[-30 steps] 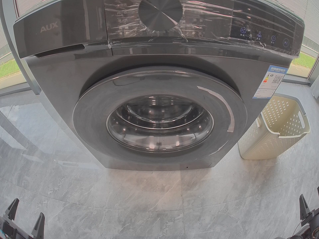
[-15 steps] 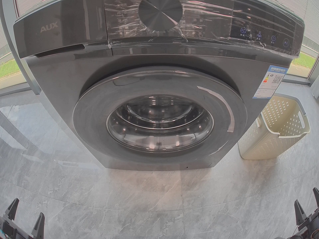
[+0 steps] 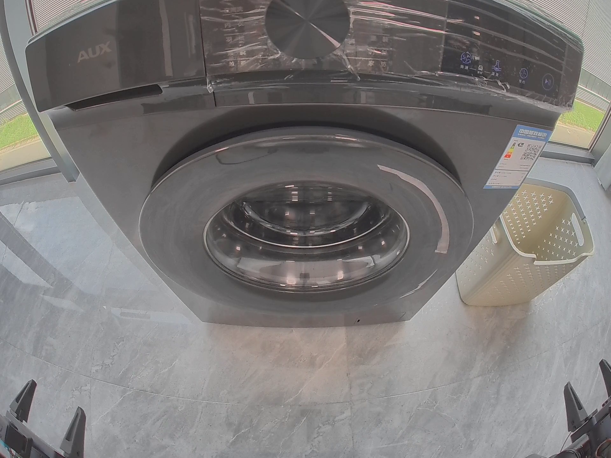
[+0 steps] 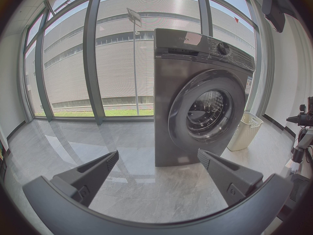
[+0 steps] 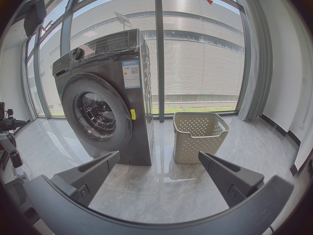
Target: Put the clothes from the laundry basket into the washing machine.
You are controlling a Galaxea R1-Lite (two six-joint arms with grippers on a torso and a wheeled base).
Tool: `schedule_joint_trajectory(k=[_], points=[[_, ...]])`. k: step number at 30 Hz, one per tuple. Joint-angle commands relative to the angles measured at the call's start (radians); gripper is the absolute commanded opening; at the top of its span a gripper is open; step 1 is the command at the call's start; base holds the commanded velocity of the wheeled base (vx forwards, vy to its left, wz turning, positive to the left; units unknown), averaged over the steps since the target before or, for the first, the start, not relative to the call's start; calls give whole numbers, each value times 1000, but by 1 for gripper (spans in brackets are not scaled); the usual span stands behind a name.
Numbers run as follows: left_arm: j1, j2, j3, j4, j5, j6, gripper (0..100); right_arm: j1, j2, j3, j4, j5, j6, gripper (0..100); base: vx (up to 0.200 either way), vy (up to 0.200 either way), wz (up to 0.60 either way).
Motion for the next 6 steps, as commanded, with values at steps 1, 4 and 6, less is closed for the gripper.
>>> schedule_joint_trajectory(k=[1,4,6], points=[[0,-16,18,-1,0,0,100,0,-13,16,0,-1,1,100,0,0,0],[0,-16,18,-1,0,0,100,0,-13,16,0,-4,6,100,0,0,0],[0,-16,18,1,0,0,100,0,-13,16,-1,-3,4,100,0,0,0]])
